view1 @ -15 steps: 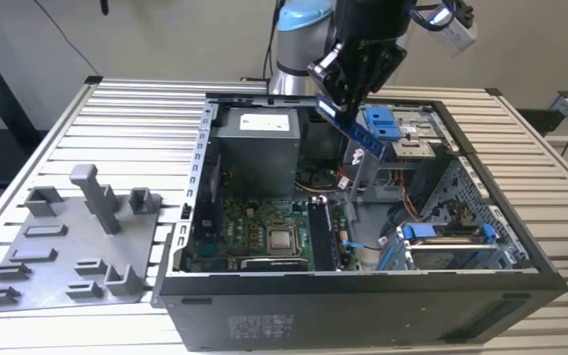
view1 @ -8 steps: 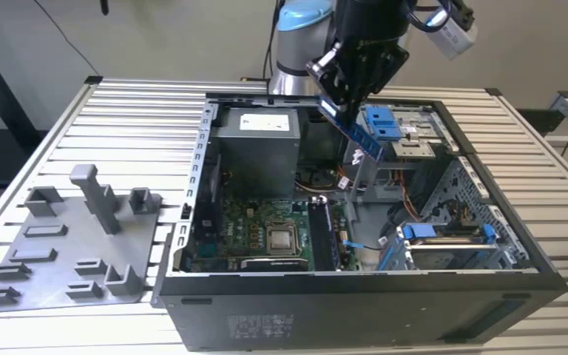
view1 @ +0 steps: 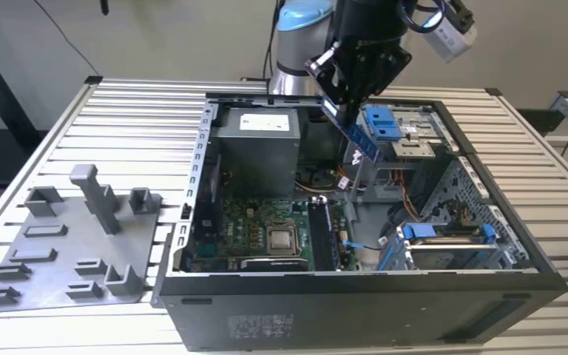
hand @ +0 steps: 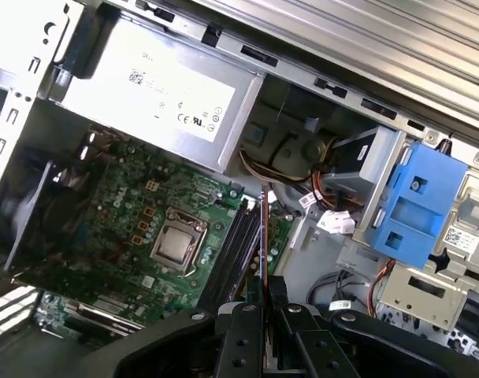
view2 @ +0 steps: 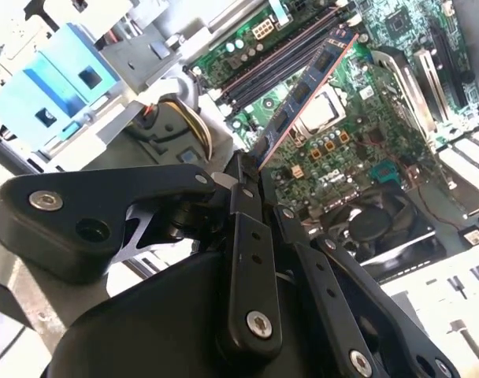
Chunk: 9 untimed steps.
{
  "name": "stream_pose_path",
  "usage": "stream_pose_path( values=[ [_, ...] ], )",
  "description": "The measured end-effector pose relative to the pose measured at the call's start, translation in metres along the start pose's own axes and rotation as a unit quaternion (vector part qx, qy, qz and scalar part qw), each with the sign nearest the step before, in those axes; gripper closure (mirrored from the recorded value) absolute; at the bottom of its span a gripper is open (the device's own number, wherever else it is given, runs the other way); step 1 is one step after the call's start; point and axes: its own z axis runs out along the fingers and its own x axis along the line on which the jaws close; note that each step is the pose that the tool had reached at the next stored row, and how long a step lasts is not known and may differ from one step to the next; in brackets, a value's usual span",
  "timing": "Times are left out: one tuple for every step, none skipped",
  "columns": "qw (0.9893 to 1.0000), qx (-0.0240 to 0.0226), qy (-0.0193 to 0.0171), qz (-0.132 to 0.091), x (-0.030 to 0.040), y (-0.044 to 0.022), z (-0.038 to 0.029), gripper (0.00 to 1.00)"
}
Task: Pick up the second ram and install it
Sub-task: 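Insert the second ram into the second slot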
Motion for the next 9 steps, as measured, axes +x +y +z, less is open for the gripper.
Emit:
stream_pose_path(
  values=[
    [1.0000,0.0001,-0.0002,0.004,0.0000,0.0000,0.0000,0.86],
    [1.0000,0.0002,-0.0003,0.009,0.0000,0.0000,0.0001,0.86],
    [0.9999,0.0003,-0.0005,0.013,0.0000,0.0000,0.0001,0.86],
    [0.9999,0.0004,-0.0007,0.017,0.0000,0.0000,0.0002,0.86],
    [0.9998,0.0005,-0.0008,0.021,0.0000,0.0000,0.0003,0.86],
    [0.9997,0.0006,-0.0010,0.024,0.0000,0.0000,0.0003,0.86],
    [0.9996,0.0007,-0.0011,0.028,0.0000,0.0000,0.0004,0.86],
    [0.9995,0.0008,-0.0013,0.032,0.0000,0.0000,0.0004,0.86],
    [0.9994,0.0009,-0.0014,0.035,0.0000,0.0000,0.0005,0.86]
  ],
)
